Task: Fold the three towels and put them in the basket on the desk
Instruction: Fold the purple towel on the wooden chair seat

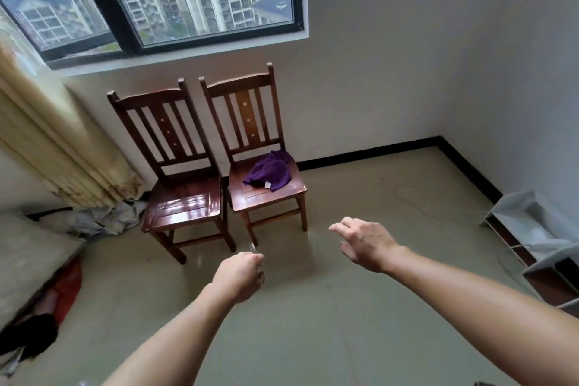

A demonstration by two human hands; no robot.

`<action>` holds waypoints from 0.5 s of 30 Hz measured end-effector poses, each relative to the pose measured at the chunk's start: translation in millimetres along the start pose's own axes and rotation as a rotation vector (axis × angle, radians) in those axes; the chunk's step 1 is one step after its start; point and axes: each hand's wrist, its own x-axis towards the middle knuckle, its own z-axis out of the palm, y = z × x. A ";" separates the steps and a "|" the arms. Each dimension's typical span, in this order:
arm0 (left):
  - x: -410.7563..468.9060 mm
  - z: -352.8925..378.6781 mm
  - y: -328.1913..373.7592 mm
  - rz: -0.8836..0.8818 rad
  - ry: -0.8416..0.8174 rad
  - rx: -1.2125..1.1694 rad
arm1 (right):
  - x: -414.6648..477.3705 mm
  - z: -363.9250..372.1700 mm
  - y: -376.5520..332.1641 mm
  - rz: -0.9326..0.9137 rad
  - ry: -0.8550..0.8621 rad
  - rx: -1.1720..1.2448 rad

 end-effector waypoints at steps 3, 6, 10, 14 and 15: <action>63.7 -27.9 -11.6 0.058 0.033 0.023 | 49.2 -8.7 26.7 0.014 -0.001 -0.021; 128.7 -45.9 -22.2 0.104 0.061 0.018 | 107.0 -11.6 58.8 0.041 -0.006 -0.034; 221.9 -61.7 -44.0 0.084 0.070 -0.022 | 199.8 -3.5 99.7 0.041 -0.046 -0.041; 287.9 -77.3 -62.0 0.032 0.055 -0.040 | 277.1 0.4 126.8 0.016 -0.075 -0.012; 319.8 -82.2 -72.6 0.012 0.052 -0.057 | 316.1 2.8 139.9 0.000 -0.077 -0.013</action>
